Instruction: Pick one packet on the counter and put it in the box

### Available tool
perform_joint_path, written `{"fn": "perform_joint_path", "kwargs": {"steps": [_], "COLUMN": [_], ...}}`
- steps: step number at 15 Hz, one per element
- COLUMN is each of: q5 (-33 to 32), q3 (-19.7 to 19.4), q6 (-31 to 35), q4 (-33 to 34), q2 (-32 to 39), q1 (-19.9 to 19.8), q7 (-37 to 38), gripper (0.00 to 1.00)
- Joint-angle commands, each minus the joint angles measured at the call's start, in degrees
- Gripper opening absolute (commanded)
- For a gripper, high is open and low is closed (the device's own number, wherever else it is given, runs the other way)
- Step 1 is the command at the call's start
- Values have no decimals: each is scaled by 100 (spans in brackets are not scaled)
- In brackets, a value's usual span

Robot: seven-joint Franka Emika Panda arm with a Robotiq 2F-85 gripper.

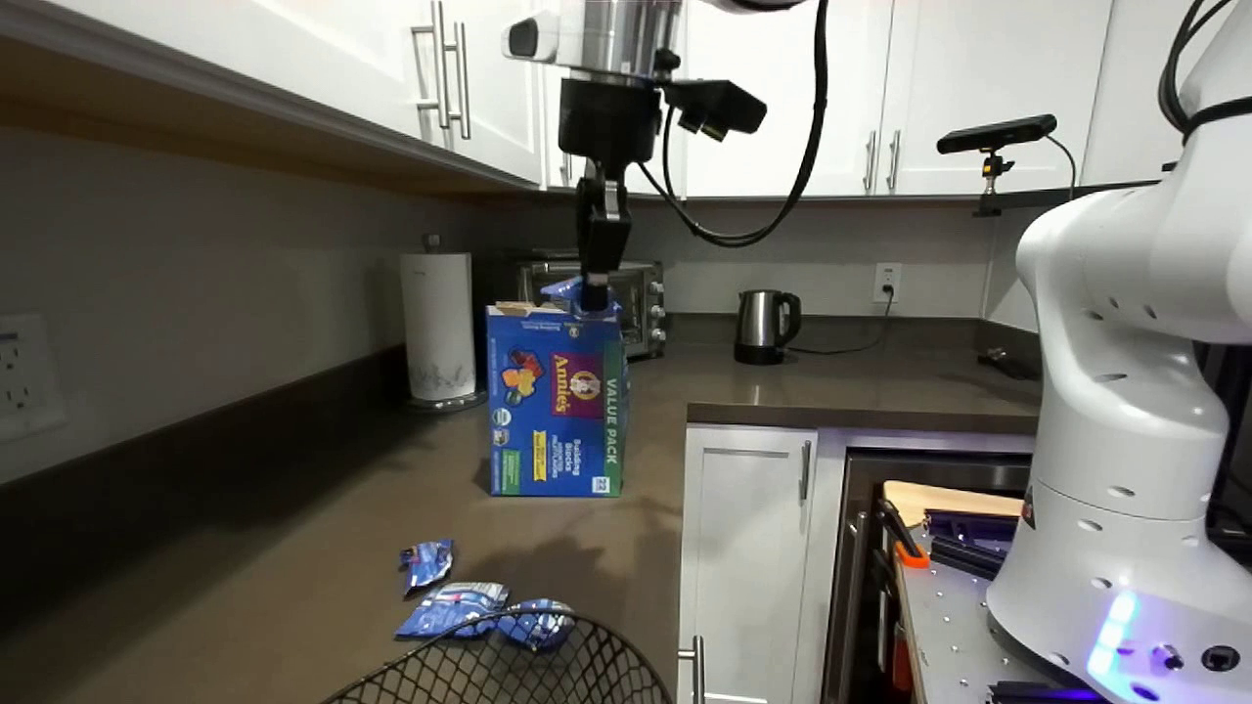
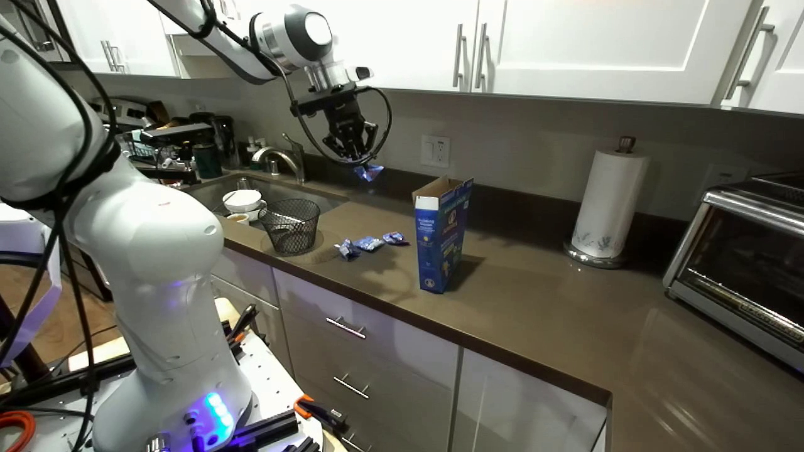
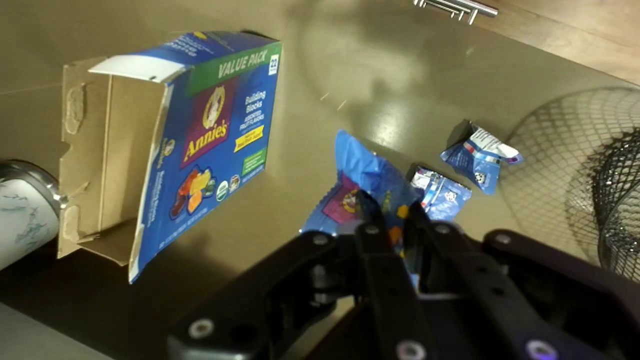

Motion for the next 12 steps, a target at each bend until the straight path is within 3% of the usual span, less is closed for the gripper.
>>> {"fn": "perform_joint_path", "kwargs": {"steps": [1, 12], "q5": [46, -247], "q3": [-20, -285], "q6": [42, 998], "q4": [-80, 107], "q2": [-389, -52], "q1": [-253, -1194], "q7": [97, 448], "gripper": [5, 5]}}
